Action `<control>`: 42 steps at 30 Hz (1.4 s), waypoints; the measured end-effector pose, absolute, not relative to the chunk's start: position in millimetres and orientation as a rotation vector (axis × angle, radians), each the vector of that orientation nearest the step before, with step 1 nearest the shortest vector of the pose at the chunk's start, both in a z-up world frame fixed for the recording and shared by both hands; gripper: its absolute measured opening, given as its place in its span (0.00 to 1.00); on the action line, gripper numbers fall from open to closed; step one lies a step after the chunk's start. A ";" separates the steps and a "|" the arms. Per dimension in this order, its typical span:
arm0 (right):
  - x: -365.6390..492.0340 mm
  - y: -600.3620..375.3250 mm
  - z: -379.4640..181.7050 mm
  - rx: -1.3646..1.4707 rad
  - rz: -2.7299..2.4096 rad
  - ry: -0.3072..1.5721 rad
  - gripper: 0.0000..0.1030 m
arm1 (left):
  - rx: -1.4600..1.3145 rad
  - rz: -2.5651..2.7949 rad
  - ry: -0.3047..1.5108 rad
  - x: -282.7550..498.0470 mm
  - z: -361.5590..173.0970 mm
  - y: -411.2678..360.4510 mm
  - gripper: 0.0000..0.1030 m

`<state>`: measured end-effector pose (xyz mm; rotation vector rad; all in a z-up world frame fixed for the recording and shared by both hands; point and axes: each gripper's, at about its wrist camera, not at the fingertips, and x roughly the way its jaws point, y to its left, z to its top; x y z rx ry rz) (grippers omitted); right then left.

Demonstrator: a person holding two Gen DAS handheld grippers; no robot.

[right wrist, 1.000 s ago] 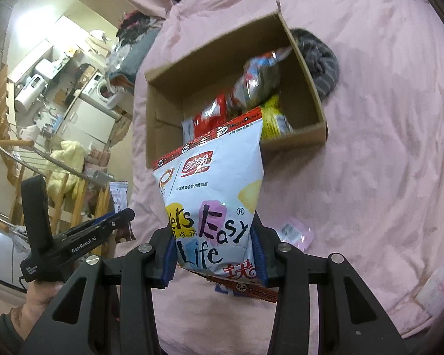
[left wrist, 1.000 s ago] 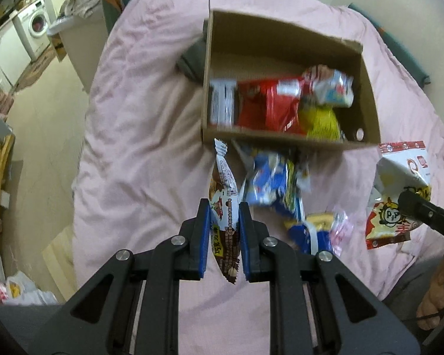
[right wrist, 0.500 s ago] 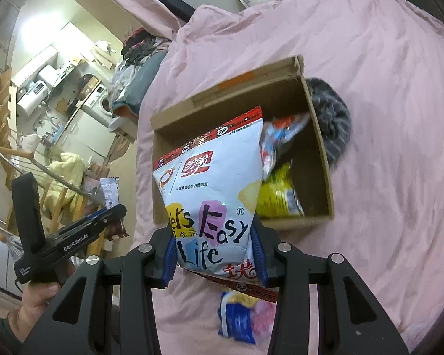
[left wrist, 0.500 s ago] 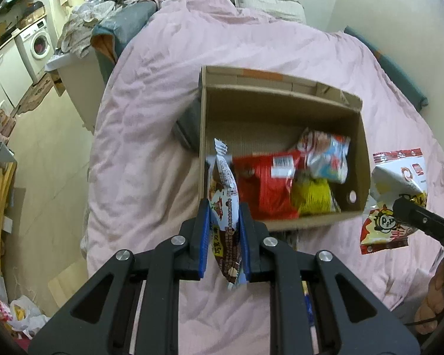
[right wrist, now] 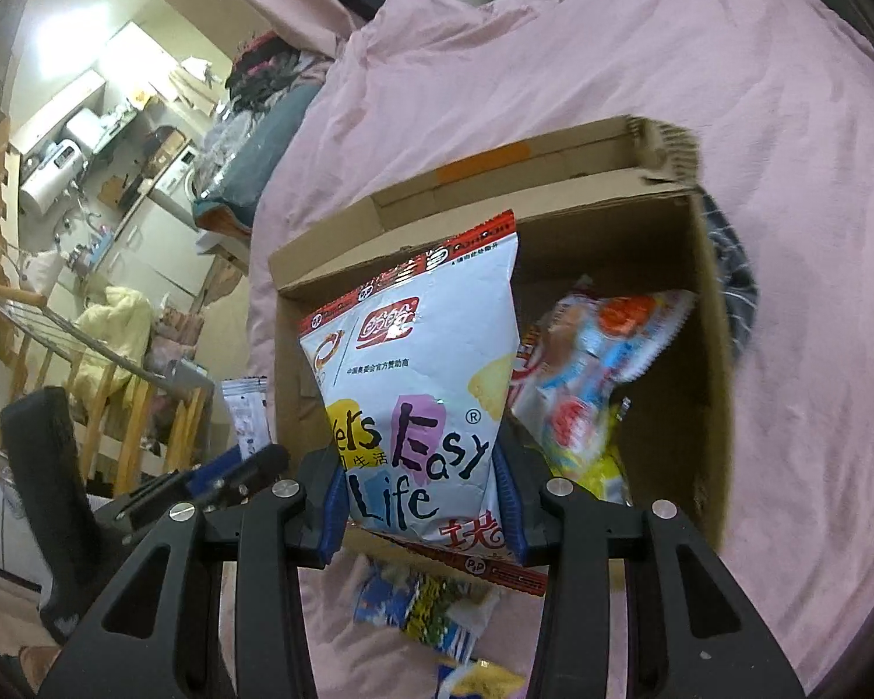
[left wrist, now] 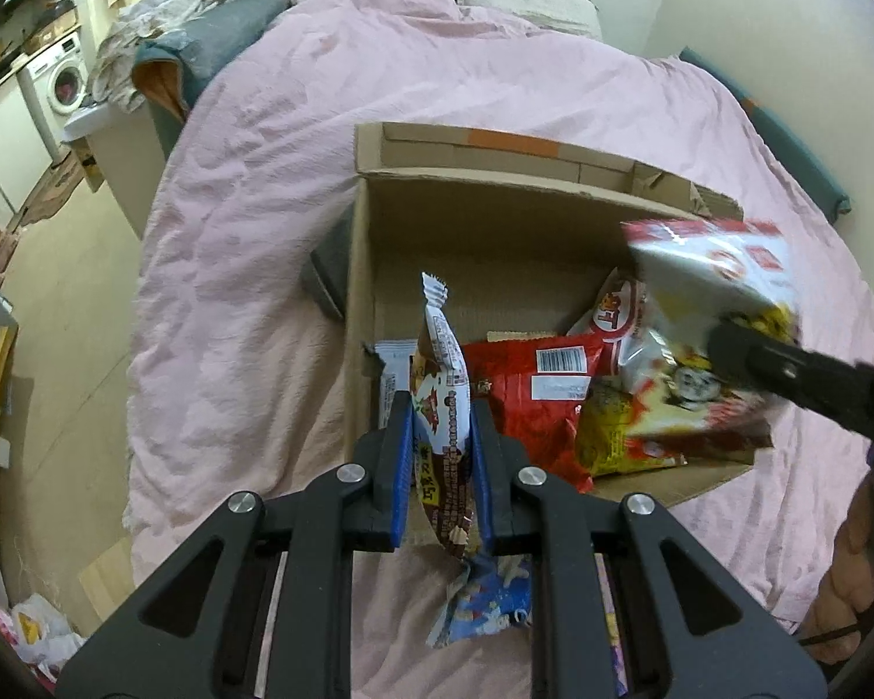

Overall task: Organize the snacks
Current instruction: 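Carry both packets over the box and lower them inside, then open both grippers and lift them out of the box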

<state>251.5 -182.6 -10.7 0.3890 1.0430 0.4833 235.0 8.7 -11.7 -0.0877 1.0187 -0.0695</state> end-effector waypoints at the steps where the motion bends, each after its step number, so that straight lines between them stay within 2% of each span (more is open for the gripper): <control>1: 257.2 -178.7 -15.3 0.389 0.486 1.054 0.42 | -0.077 -0.071 1.016 237.0 -14.6 7.3 0.15; 13: 287.5 -156.1 -60.4 0.423 0.502 1.149 0.45 | -0.080 -0.084 1.043 251.4 -38.4 11.5 0.15; 21: 297.8 -150.3 -59.1 0.432 0.531 1.155 0.45 | -0.099 -0.093 1.019 252.3 -33.9 8.1 0.16; 27: 290.2 -151.5 -49.3 0.399 0.544 1.119 0.57 | -0.103 -0.108 1.010 251.2 -31.5 3.4 0.16; 28: 289.2 -154.4 -47.8 0.400 0.531 1.103 0.65 | -0.099 -0.110 1.005 250.3 -30.7 2.0 0.16; 29: 288.0 -157.0 -45.5 0.400 0.516 1.086 0.79 | -0.092 -0.109 1.004 249.6 -30.3 0.7 0.16; 31: 286.1 -160.5 -40.8 0.403 0.516 1.062 0.90 | -0.081 -0.110 1.010 247.9 -29.6 -1.6 0.17; 32: 286.0 -162.0 -39.5 0.402 0.518 1.061 0.90 | -0.078 -0.108 1.012 246.8 -29.1 -2.0 0.24; 33: 285.8 -162.6 -39.1 0.398 0.514 1.067 0.90 | -0.077 -0.107 1.010 246.4 -28.4 -2.0 0.38; 35: 284.4 -166.1 -38.0 0.388 0.500 1.062 0.90 | -0.075 -0.101 0.993 243.4 -26.3 -1.4 0.54; 38: 281.7 -170.6 -35.5 0.371 0.484 1.051 0.91 | -0.067 -0.104 0.982 241.9 -23.7 -3.2 0.58; 42: 278.3 -176.2 -31.6 0.377 0.466 1.048 0.92 | -0.091 -0.099 0.978 240.5 -21.5 -0.7 0.72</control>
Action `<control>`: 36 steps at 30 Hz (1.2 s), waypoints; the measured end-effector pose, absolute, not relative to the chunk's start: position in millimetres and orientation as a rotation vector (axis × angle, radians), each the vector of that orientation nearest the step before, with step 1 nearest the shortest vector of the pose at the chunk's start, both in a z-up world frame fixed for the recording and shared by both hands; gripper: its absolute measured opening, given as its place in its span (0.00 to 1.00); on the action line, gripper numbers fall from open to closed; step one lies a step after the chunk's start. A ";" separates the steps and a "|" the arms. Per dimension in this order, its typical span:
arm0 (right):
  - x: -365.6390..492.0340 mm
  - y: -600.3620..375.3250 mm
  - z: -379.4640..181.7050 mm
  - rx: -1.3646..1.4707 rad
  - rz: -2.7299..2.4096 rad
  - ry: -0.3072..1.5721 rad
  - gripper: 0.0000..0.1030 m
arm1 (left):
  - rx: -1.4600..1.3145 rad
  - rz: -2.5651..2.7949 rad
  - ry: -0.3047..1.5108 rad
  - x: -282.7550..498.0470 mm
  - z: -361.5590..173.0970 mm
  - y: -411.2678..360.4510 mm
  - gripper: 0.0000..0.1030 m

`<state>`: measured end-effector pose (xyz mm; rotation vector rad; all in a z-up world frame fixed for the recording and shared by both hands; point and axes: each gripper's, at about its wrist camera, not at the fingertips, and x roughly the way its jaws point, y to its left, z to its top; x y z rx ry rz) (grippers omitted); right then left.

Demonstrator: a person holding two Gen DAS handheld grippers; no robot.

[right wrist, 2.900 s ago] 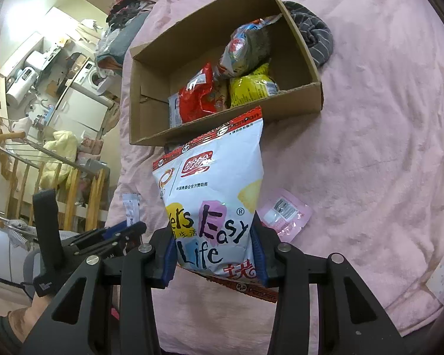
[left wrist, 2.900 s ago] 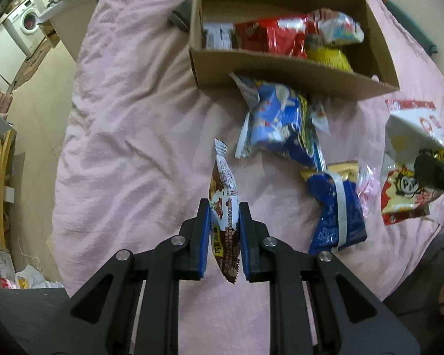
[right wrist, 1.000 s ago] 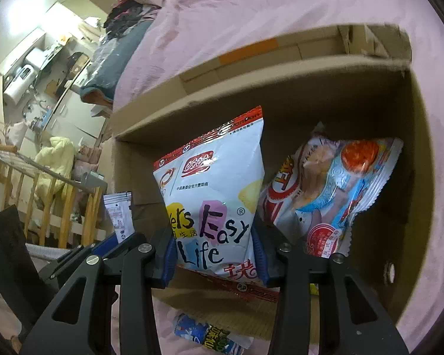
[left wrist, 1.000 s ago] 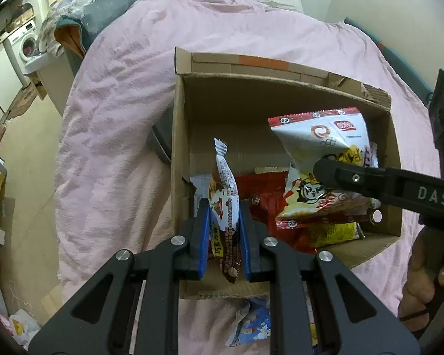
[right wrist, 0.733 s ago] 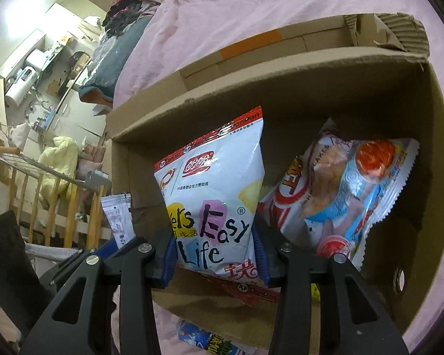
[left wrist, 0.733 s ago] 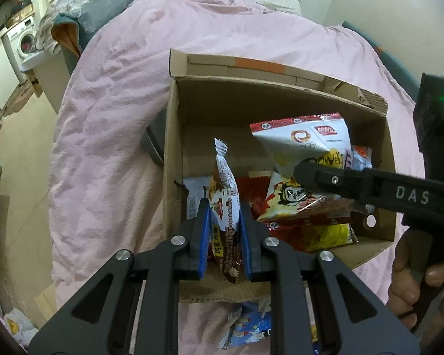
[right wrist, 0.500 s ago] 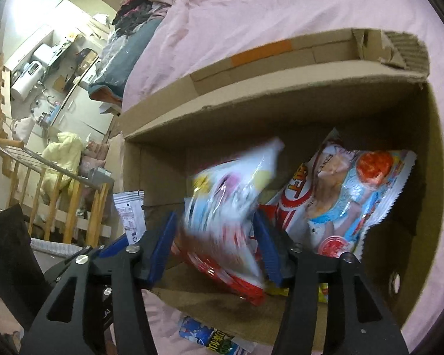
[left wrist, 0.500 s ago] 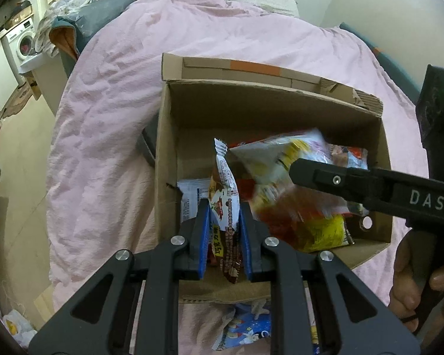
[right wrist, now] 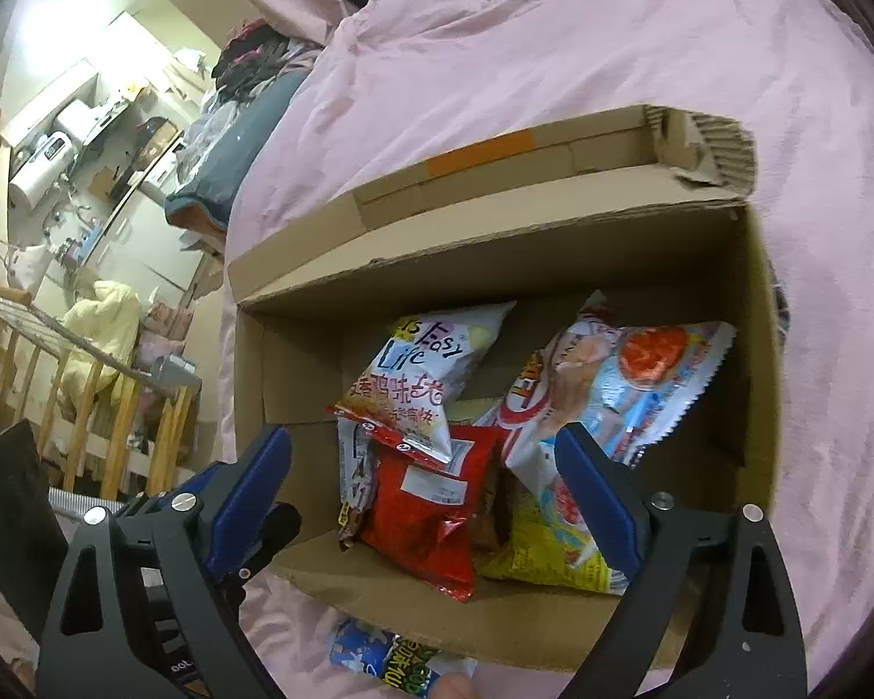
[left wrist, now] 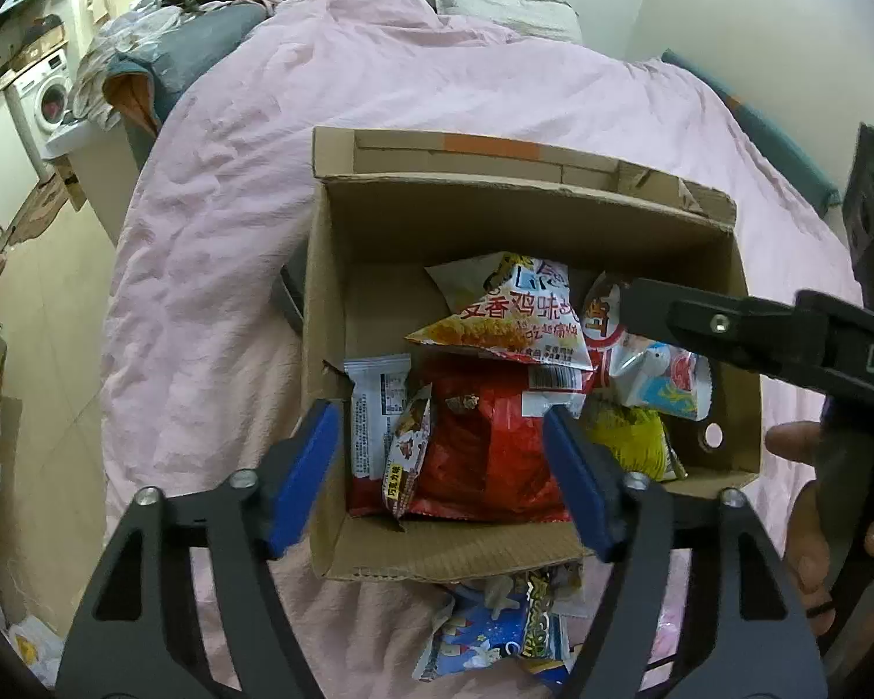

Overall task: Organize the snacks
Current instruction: 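Open both grippers and lift them out of the box, then move both grippers toward the blue packet and pink packet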

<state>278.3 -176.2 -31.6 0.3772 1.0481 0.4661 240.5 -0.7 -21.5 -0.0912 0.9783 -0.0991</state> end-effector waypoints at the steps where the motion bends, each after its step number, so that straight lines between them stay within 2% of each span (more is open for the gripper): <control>1: 278.3 -178.1 -30.0 0.378 0.460 1.046 0.92 | -0.098 -0.097 0.976 240.1 -21.0 0.5 0.73; 4: 277.1 -182.3 -24.6 0.378 0.445 1.040 0.93 | -0.132 -0.103 0.982 240.1 -21.7 5.5 0.80; 15: 253.8 -193.0 -8.7 0.349 0.416 1.000 0.97 | -0.180 -0.095 0.946 224.2 -8.2 15.5 0.80; 36: 160.2 -233.5 -21.4 0.371 0.354 1.012 1.00 | -0.222 -0.044 0.931 161.6 0.2 37.9 0.81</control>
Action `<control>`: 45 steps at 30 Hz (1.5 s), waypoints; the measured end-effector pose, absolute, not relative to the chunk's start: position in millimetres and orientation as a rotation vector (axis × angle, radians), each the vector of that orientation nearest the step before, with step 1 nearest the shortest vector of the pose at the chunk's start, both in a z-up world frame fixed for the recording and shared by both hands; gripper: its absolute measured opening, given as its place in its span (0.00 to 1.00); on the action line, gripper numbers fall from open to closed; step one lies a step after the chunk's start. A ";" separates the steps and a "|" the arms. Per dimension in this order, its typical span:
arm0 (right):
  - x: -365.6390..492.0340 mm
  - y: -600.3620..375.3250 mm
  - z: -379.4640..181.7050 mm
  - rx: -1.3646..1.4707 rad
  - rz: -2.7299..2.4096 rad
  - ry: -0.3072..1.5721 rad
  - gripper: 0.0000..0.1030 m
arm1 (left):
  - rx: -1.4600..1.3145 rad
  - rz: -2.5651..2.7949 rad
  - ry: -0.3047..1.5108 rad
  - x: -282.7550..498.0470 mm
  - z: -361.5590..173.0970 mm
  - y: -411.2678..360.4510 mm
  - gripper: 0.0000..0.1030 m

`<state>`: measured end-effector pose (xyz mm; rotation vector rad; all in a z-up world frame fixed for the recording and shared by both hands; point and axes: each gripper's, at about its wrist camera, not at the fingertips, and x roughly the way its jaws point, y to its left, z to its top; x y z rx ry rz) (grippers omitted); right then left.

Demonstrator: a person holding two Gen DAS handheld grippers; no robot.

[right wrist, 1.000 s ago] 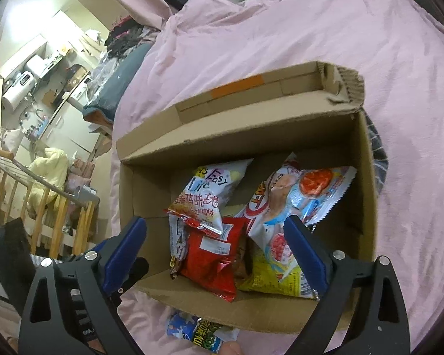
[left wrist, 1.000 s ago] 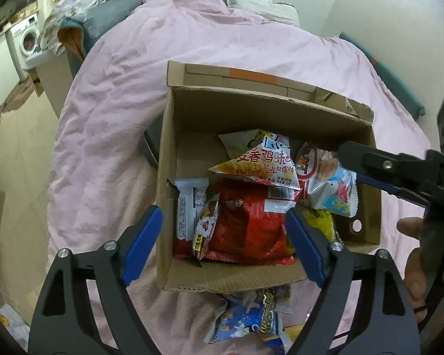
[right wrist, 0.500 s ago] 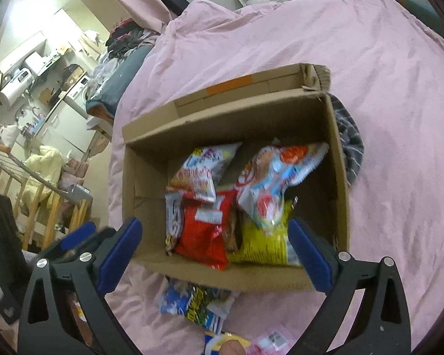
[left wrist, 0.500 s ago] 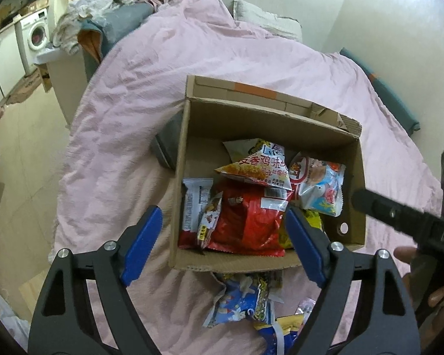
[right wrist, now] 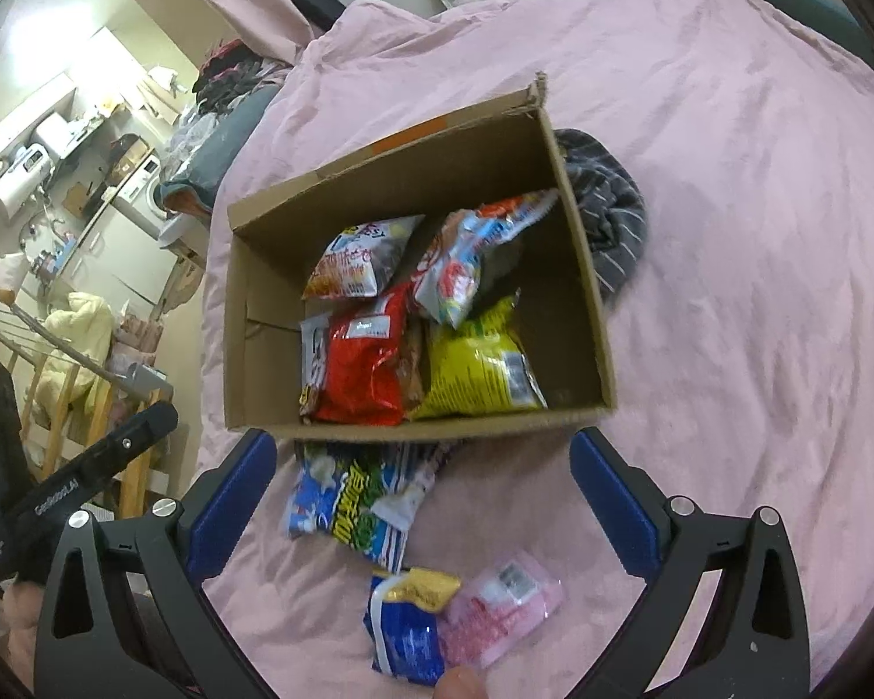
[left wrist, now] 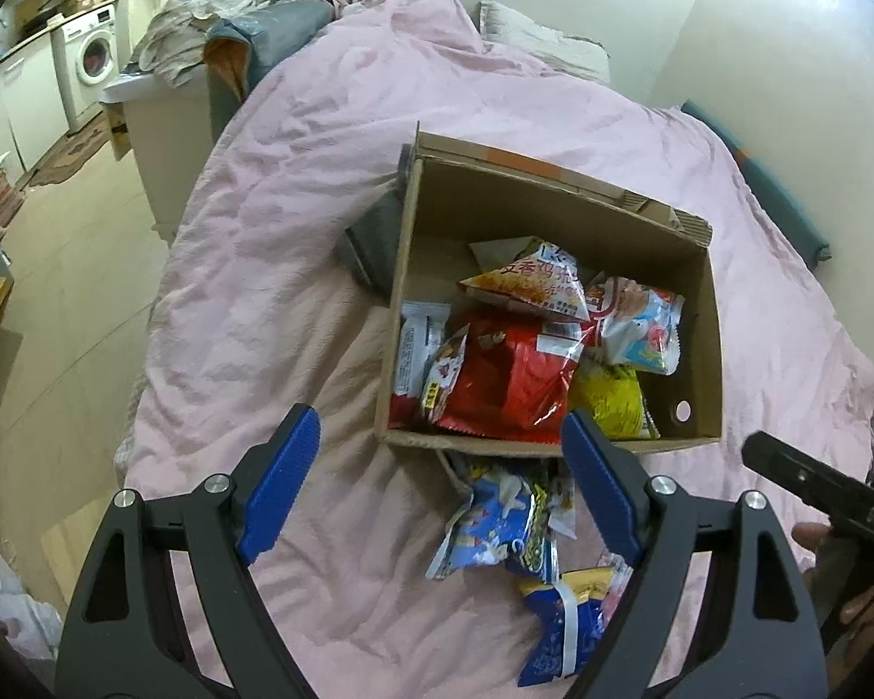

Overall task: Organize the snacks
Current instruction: 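Move both grippers toward the blue packet and pink packet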

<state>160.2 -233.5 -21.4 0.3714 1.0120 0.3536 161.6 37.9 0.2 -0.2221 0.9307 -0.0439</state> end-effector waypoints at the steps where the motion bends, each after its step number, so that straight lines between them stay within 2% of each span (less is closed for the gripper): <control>1: 155.2 -236.3 -21.6 0.380 0.350 1.004 1.00 | -0.221 -0.039 0.925 157.3 0.7 38.1 0.83; 2: 151.0 -238.5 -22.2 0.385 0.346 1.001 1.00 | -0.222 -0.034 0.923 154.6 0.6 38.2 0.90; 4: 144.3 -240.9 -23.4 0.381 0.336 1.000 1.00 | -0.236 -0.034 0.916 147.0 0.7 39.3 0.93; 17: 104.7 -250.9 -39.7 0.340 0.309 1.023 1.00 | -0.180 -0.066 0.996 113.6 -20.2 23.7 0.93; 29: 108.1 -262.8 -62.7 0.392 0.264 1.099 1.00 | -0.236 -0.043 1.105 117.9 -48.4 24.8 0.93; 40: 113.8 -262.6 -70.1 0.375 0.242 1.124 1.00 | -0.279 -0.208 1.339 109.9 -113.2 -54.0 0.93; 45: 111.6 -272.0 -71.4 0.425 0.260 1.125 1.00 | -0.329 -0.214 1.394 111.2 -129.6 -67.3 0.86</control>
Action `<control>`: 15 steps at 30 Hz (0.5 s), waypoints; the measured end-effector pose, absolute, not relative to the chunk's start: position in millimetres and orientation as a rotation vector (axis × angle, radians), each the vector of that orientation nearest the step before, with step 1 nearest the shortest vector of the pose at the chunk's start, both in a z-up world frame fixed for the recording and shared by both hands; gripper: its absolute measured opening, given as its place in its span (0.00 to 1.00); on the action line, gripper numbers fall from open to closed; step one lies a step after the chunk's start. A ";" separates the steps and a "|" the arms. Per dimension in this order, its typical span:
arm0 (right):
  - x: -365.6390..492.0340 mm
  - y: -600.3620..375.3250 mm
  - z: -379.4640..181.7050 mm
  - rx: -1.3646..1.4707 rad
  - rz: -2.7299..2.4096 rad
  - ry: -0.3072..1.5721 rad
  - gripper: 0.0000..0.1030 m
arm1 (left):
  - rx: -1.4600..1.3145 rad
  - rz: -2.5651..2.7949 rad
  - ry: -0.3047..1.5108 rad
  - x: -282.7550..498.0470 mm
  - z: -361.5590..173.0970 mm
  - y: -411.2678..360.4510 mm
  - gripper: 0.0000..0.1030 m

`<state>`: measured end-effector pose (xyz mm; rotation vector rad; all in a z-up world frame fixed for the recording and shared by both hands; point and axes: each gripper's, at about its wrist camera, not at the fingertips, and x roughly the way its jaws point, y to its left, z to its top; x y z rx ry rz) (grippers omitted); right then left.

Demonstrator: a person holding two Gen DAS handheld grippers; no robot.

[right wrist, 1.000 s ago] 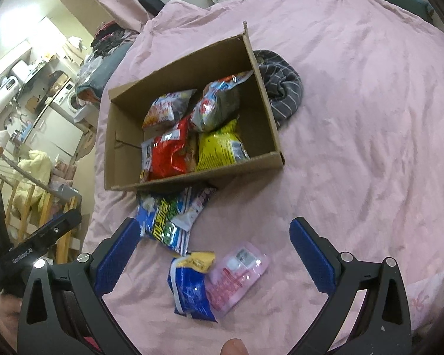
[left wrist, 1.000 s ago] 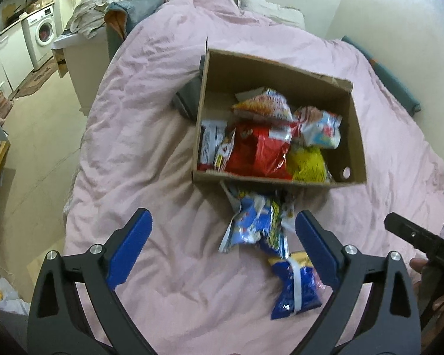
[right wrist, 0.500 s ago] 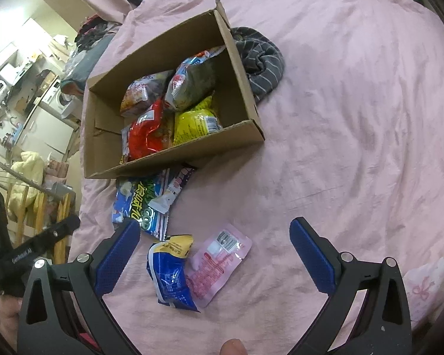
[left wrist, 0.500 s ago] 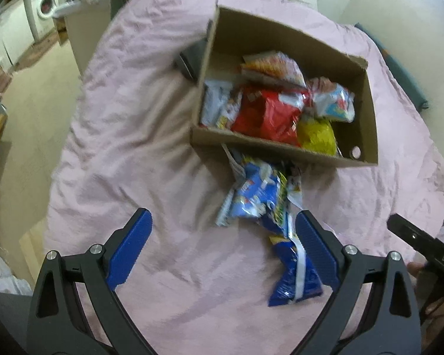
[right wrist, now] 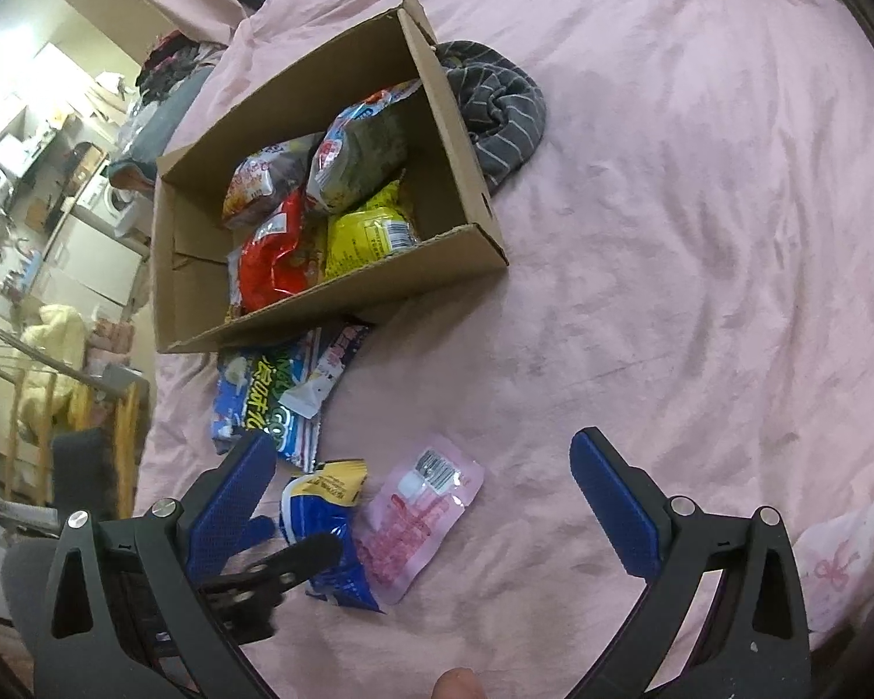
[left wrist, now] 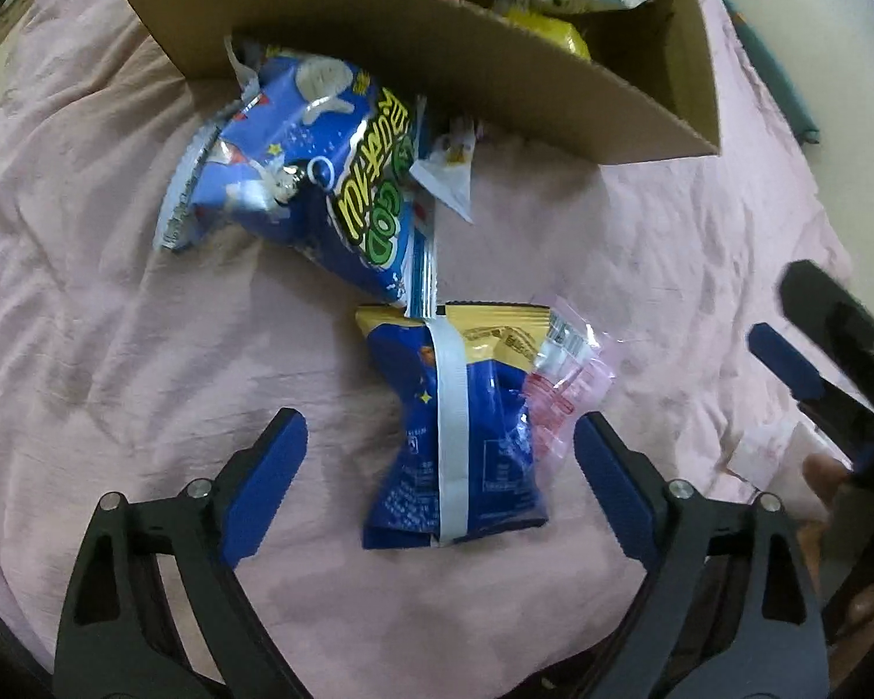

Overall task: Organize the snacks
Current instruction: 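Move both grippers toward the blue packet and pink packet, then grasp the blue-and-yellow packet with the left gripper while the right grasps the pink packet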

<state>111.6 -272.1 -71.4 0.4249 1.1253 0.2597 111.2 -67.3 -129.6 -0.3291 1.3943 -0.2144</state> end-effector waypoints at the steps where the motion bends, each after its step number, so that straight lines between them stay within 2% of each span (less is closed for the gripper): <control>1: 111.5 -273.2 -71.7 0.427 0.259 1.127 1.00 | -0.312 -0.214 1.396 111.5 -131.2 -69.8 0.82; 3: 112.1 -276.4 -73.4 0.433 0.250 1.131 1.00 | -0.280 -0.224 1.417 112.0 -135.2 -74.4 0.66; 4: 112.6 -277.1 -73.9 0.437 0.248 1.134 1.00 | -0.275 -0.229 1.426 112.1 -137.6 -75.9 0.62; 6: 114.4 -279.0 -76.6 0.457 0.246 1.144 1.00 | -0.262 -0.241 1.442 113.0 -140.8 -79.1 0.40; 9: 116.7 -279.4 -80.5 0.476 0.246 1.163 1.00 | -0.220 -0.263 1.433 110.4 -134.9 -83.9 0.33; 15: 119.6 -273.2 -107.3 0.538 0.271 1.310 1.00 | -0.176 -0.231 1.398 101.4 -116.8 -74.1 0.32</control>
